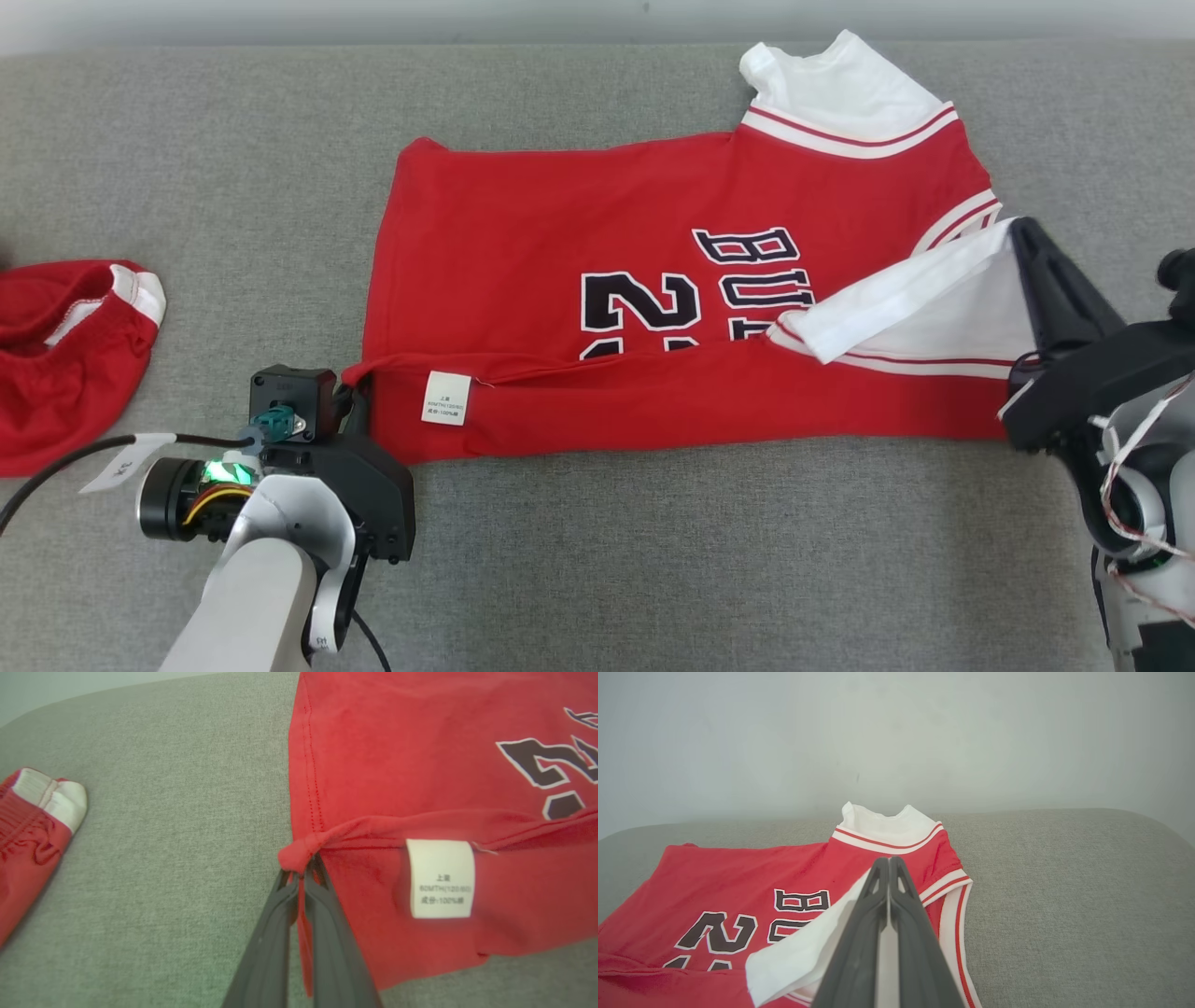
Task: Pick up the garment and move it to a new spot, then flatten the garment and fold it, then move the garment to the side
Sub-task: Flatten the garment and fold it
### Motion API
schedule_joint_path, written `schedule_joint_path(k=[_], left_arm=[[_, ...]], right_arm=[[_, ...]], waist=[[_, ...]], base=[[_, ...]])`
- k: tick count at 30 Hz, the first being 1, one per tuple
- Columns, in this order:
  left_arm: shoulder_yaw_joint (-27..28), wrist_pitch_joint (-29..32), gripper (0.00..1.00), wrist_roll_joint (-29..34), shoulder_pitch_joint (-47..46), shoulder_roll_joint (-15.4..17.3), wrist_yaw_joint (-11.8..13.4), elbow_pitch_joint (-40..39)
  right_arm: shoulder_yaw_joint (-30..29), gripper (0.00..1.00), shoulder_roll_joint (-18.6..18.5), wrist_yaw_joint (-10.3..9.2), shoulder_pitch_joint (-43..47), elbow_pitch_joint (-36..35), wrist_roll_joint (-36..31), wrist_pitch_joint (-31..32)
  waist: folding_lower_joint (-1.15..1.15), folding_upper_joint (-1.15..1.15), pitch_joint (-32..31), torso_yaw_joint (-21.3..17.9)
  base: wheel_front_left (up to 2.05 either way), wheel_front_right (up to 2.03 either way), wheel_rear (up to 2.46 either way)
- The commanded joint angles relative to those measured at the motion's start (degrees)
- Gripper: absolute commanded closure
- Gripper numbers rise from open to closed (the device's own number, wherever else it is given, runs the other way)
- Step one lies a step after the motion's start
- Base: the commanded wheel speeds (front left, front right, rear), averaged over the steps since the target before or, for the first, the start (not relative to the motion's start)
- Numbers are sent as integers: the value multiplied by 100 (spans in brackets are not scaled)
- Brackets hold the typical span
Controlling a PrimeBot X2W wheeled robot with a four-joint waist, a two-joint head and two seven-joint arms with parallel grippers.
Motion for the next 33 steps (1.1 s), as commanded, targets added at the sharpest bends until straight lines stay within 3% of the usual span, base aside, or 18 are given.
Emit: schedule_joint_path(k=[1,2,3,5,6,7,11,17,24,33], left_arm=[[-6,-77,53,-4,-46,-17,-4,-11],[-12,-112,13,13,-58,-25,10,-8],[-11,-129,0,17,-58,-40,35,7],[-29,-165,0,21,-81,-61,56,47],[-27,-179,0,21,-93,-68,65,62],[-34,-216,0,25,-91,-81,84,79],[-6,-349,0,-5,54,-103,169,138],[48,-524,0,-42,355,-49,264,88],[21,-598,0,-52,721,-30,407,-110],[-173,-368,0,155,400,34,440,61]], right_arm=[[-76,100,42,6,-90,50,-23,-44],[-132,100,70,6,-152,117,-83,-64],[-167,100,111,6,-211,200,-125,-75],[-317,100,222,6,-342,434,-231,-100],[-355,19,245,7,-421,519,-306,-175],[-484,0,335,6,-507,630,-363,-275],[-797,0,554,7,-668,1025,-687,-488],[-1182,0,852,7,-613,1067,-819,-514],[-1379,0,1046,7,354,473,-1285,1067],[-1545,0,1184,7,391,350,-1864,1842]], waist=[[0,-1,6,12],[0,-1,7,21],[0,-1,9,31],[0,-1,14,58],[0,-1,16,82],[0,-1,13,105],[0,-1,-38,189],[0,-1,-183,227],[0,-1,-400,72],[0,-1,-276,-122]], base=[[0,0,0],[0,0,0],[0,0,0],[0,0,0],[0,0,0],[0,0,0],[0,0,0],[0,0,0],[0,0,0],[0,0,0]])
